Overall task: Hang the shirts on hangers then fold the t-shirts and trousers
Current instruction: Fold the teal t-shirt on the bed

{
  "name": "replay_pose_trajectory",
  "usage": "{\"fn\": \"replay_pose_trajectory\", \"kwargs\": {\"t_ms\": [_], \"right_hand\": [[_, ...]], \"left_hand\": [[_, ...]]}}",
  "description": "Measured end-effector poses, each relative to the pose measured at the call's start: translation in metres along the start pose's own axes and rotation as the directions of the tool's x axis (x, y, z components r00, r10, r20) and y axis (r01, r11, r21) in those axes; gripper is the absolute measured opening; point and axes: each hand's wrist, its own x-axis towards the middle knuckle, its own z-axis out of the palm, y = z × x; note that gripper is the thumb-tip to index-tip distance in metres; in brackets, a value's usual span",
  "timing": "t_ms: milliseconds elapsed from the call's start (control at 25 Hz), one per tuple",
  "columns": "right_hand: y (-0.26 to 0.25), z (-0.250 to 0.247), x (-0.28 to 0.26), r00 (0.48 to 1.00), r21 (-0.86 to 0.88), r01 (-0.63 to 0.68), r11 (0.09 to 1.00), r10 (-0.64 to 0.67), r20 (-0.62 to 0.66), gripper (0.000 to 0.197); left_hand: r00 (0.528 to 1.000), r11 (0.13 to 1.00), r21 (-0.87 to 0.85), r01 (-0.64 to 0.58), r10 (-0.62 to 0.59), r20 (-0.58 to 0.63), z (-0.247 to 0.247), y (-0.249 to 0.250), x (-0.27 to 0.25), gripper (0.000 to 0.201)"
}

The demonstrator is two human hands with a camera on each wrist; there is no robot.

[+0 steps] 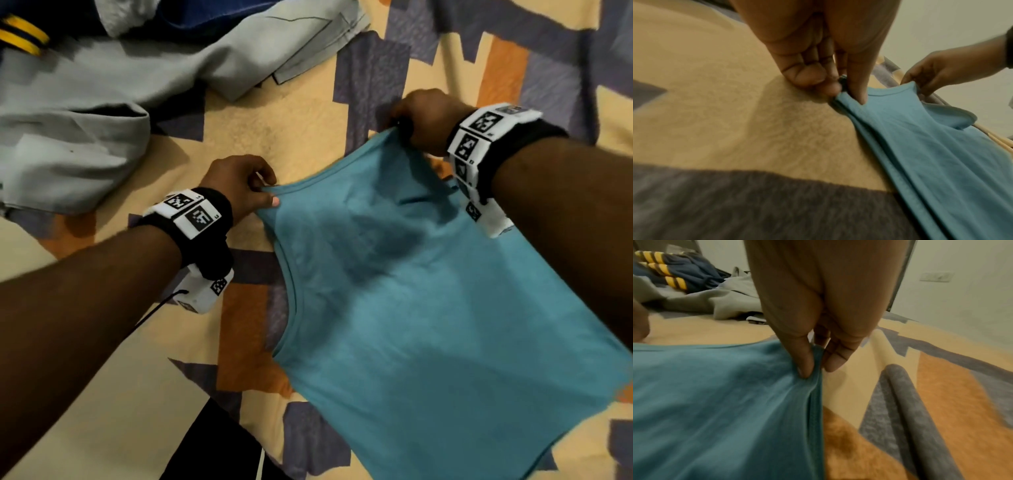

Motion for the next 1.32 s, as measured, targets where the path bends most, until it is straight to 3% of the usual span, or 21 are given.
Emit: {"fn": "replay_pose_trajectory", "kwargs": {"t_ms": [80,200,320,400,480,560,640,760,880,1040,1120,1200,1320], "right_hand": [[-0.01,-0.003,0.005,0.998,-0.064,0.042,0.997,-0.045,-0.043,0.041],[-0.017,-0.006,0.006,0.984,-0.108,0.047,0.993,-0.064,-0.164,0.034],[-0.029,0.003,0.011,0.975,-0.187,-0.035,0.982,-0.008,-0.224,0.029],[-0.036,0.015,0.014,0.955,-0.145,-0.102,0.984,0.056,-0.291,0.029],[-0.041,0.03,0.008,0.892,-0.028,-0.189,0.982,0.16,-0.422,0.027],[-0.036,0.045,-0.011,0.782,0.156,-0.268,0.951,0.309,-0.541,0.029],[-0.023,0.062,-0.041,0.693,0.334,-0.283,0.899,0.433,-0.577,0.03],[0.007,0.088,-0.091,0.649,0.426,-0.286,0.858,0.5,-0.573,0.029],[0.05,0.097,-0.117,0.673,0.381,-0.398,0.835,0.548,-0.498,0.037],[0.106,0.093,-0.109,0.827,0.368,-0.418,0.831,0.515,-0.225,0.05],[0.124,0.088,-0.101,0.871,0.408,-0.396,0.823,0.478,-0.118,0.044],[0.13,0.075,-0.096,0.891,0.49,-0.334,0.805,0.44,-0.115,0.028],[0.139,0.063,-0.094,0.853,0.573,-0.276,0.772,0.472,-0.225,0.018]], "left_hand": [[0.999,0.998,0.051,-0.035,0.037,-0.034,0.001,-0.001,-0.003,0.031],[0.994,0.998,-0.007,-0.058,0.057,-0.091,0.002,-0.004,-0.009,0.038],[0.99,0.992,0.076,-0.098,0.105,-0.093,0.003,-0.009,-0.009,0.043],[0.985,0.987,0.109,-0.115,0.128,-0.116,0.005,-0.012,-0.006,0.044],[0.981,0.987,0.111,-0.114,0.13,-0.147,0.01,-0.012,-0.011,0.047],[0.972,0.97,0.209,-0.127,0.164,-0.169,0.017,-0.006,-0.018,0.052],[0.96,0.929,0.33,-0.165,0.228,-0.161,0.024,0.013,-0.02,0.052],[0.941,0.876,0.399,-0.27,0.328,-0.083,0.033,0.064,0.005,0.043],[0.926,0.857,0.392,-0.334,0.375,-0.031,0.049,0.113,0.056,0.046],[0.971,0.872,0.447,-0.2,0.238,-0.029,0.055,0.14,0.105,0.05],[0.957,0.868,0.422,-0.261,0.29,-0.003,0.05,0.134,0.119,0.038],[0.934,0.906,0.234,-0.352,0.356,0.028,0.041,0.123,0.127,0.022],[0.959,0.954,-0.105,-0.281,0.284,0.012,0.034,0.117,0.129,0.025]]}}
